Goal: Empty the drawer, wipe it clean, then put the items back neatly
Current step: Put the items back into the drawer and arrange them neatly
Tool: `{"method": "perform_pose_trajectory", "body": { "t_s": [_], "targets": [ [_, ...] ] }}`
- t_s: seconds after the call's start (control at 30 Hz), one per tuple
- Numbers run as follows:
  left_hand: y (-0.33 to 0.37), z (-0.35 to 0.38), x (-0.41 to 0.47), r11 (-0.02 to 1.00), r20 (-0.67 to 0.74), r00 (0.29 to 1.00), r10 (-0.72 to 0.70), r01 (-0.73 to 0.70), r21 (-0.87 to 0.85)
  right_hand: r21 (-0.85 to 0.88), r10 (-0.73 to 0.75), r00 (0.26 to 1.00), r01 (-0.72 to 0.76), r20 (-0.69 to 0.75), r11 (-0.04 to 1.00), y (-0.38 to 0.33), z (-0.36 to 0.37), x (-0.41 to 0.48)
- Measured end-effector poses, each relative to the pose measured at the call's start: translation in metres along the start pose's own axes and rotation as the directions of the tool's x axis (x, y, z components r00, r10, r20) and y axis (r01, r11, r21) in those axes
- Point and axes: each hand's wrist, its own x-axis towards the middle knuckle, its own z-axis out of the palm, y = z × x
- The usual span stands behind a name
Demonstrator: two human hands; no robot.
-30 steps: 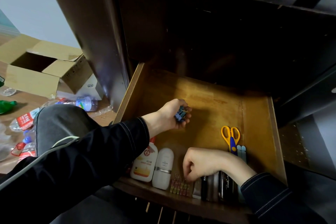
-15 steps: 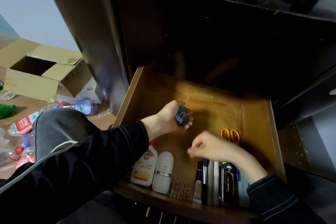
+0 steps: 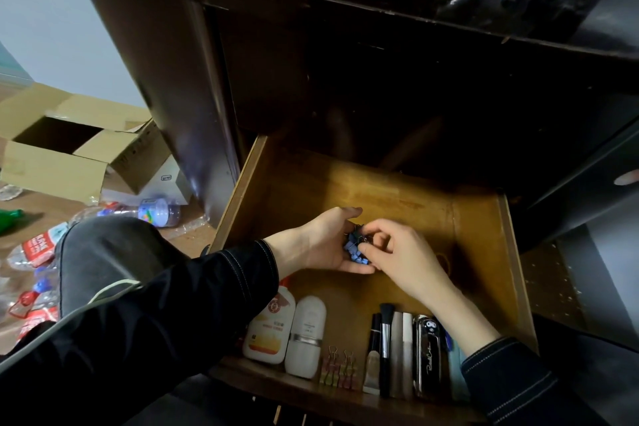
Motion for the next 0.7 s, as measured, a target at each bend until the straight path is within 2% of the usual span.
{"method": "perform_pose_trajectory", "body": {
  "t_s": [0.1, 0.23, 0.7],
  "targets": [
    [-0.0007, -0.0005, 0.0006, 1.000, 0.007, 1.000, 0.003, -0.003, -0.001, -0.025, 0.006, 1.000, -0.006, 0.003, 1.000, 0.0004, 0.0011, -0.0004],
    [-0.0005, -0.0025, -0.0009, 0.999, 0.012, 1.000, 0.022, -0.022, 0.027, 0.068, 0.015, 1.000, -0.015, 0.000, 0.998, 0.0009, -0.0002, -0.0002],
    [-0.0022, -0.0066, 0.0008, 0.998, 0.024, 0.999, 0.029, -0.030, 0.058, 0.144, 0.017, 1.000, -0.017, 0.002, 0.989, -0.0031, -0.0027, -0.0023]
  ]
}}
